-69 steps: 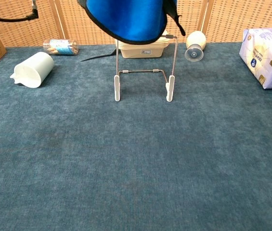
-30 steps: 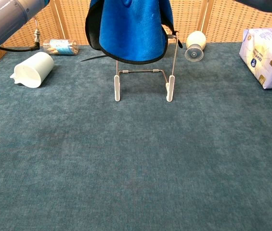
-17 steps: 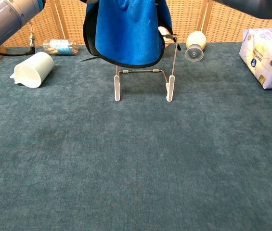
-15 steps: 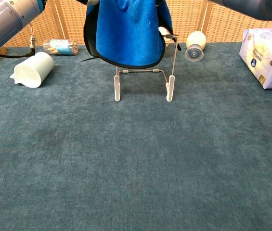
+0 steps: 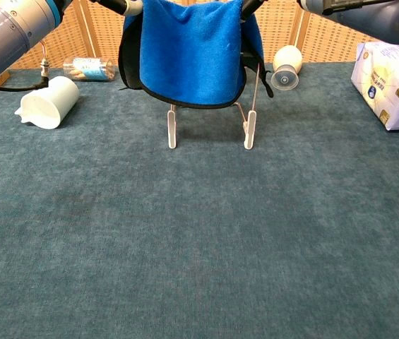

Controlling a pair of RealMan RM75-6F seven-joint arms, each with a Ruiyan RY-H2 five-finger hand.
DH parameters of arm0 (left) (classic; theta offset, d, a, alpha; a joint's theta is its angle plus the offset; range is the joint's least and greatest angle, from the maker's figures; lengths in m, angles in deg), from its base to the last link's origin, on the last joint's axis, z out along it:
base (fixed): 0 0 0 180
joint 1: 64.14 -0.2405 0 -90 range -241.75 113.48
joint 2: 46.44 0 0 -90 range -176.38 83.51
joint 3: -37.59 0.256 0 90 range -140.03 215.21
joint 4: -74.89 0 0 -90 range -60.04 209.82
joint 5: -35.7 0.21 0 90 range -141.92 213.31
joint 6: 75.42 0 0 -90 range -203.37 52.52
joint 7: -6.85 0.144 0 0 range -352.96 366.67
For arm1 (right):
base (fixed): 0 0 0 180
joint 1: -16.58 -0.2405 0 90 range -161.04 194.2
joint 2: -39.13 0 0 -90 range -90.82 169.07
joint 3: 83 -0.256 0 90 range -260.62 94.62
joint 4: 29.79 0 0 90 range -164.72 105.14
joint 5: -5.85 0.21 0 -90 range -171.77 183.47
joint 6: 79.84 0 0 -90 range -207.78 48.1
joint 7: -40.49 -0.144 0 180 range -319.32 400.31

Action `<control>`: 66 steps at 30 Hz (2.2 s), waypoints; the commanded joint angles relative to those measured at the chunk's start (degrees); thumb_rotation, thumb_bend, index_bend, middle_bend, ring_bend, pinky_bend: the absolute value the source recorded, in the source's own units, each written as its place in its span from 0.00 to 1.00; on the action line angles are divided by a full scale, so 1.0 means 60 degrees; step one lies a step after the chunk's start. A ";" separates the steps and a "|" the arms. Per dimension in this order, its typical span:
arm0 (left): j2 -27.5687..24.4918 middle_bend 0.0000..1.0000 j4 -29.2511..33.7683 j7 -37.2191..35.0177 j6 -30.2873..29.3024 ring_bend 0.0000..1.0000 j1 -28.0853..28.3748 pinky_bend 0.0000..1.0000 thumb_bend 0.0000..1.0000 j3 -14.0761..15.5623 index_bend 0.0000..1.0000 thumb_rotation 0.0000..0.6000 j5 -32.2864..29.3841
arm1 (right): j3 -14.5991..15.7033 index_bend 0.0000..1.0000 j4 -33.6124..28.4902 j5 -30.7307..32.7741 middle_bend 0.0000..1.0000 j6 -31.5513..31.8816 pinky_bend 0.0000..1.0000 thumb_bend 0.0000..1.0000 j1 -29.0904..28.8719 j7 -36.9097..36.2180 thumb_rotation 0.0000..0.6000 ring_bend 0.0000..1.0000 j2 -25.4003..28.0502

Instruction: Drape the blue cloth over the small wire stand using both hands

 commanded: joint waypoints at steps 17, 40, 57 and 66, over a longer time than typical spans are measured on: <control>-0.0031 0.40 -0.0181 0.0006 0.0023 0.28 -0.0024 0.09 0.46 -0.0047 0.72 1.00 0.0028 | -0.0044 0.80 0.0350 -0.0130 0.34 -0.0046 0.07 0.39 -0.0089 0.0030 1.00 0.04 -0.0142; -0.0067 0.40 -0.0123 -0.0025 0.0059 0.27 -0.0171 0.08 0.46 0.0021 0.72 1.00 0.0050 | 0.0031 0.79 0.0544 -0.0215 0.33 -0.0070 0.07 0.39 -0.0024 0.0098 1.00 0.04 -0.0218; 0.0201 0.40 -0.0145 0.0060 0.0147 0.27 0.0091 0.08 0.46 -0.0038 0.72 1.00 0.0135 | 0.0045 0.78 0.0551 -0.0242 0.33 0.0005 0.07 0.39 0.0162 0.0011 1.00 0.04 -0.0080; 0.0276 0.40 -0.0161 0.0130 0.0179 0.27 0.0222 0.08 0.46 -0.0115 0.72 1.00 0.0124 | 0.0016 0.78 0.0581 -0.0195 0.33 0.0024 0.07 0.39 0.0215 0.0080 1.00 0.03 0.0000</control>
